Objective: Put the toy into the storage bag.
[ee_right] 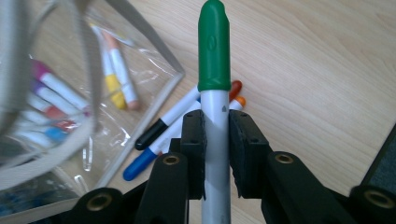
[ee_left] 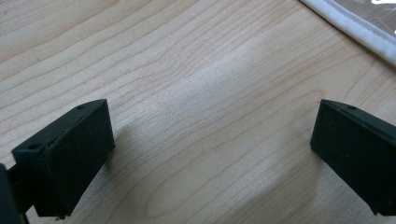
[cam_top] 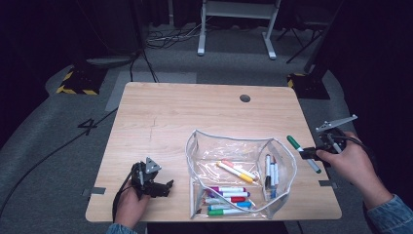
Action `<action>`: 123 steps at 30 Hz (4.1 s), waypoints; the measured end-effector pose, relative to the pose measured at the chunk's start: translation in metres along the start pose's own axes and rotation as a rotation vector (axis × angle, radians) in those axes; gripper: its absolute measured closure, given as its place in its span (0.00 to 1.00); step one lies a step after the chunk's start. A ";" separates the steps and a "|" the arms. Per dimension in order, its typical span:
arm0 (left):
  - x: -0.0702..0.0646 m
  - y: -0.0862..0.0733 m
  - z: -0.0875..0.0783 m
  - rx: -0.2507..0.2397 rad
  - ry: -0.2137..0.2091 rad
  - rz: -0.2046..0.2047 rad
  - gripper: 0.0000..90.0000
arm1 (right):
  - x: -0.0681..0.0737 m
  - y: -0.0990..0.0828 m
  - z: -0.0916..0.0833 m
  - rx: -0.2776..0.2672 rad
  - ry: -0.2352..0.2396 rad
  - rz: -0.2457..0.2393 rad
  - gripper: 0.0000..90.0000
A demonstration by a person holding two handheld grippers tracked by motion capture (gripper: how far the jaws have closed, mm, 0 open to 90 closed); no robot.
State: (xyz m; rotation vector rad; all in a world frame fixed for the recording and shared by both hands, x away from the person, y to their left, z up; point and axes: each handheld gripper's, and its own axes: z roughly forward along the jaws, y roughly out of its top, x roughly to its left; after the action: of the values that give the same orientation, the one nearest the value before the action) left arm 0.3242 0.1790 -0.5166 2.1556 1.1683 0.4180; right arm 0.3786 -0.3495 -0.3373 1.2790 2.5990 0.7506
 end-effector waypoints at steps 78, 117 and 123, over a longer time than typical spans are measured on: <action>0.000 0.000 0.000 0.001 0.001 -0.002 0.00 | 0.222 0.068 0.065 0.263 0.270 -0.703 0.86; 0.000 0.000 0.000 0.001 0.001 -0.001 0.00 | 0.209 0.066 0.079 0.143 0.266 -0.652 0.55; 0.000 0.000 0.000 0.001 0.000 -0.001 0.00 | 0.198 0.073 0.055 0.022 0.240 -0.612 0.55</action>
State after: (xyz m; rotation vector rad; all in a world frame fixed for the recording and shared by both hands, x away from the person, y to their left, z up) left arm 0.3239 0.1791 -0.5165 2.1556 1.1704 0.4174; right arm 0.3243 -0.1380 -0.3324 0.3509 2.9405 0.7828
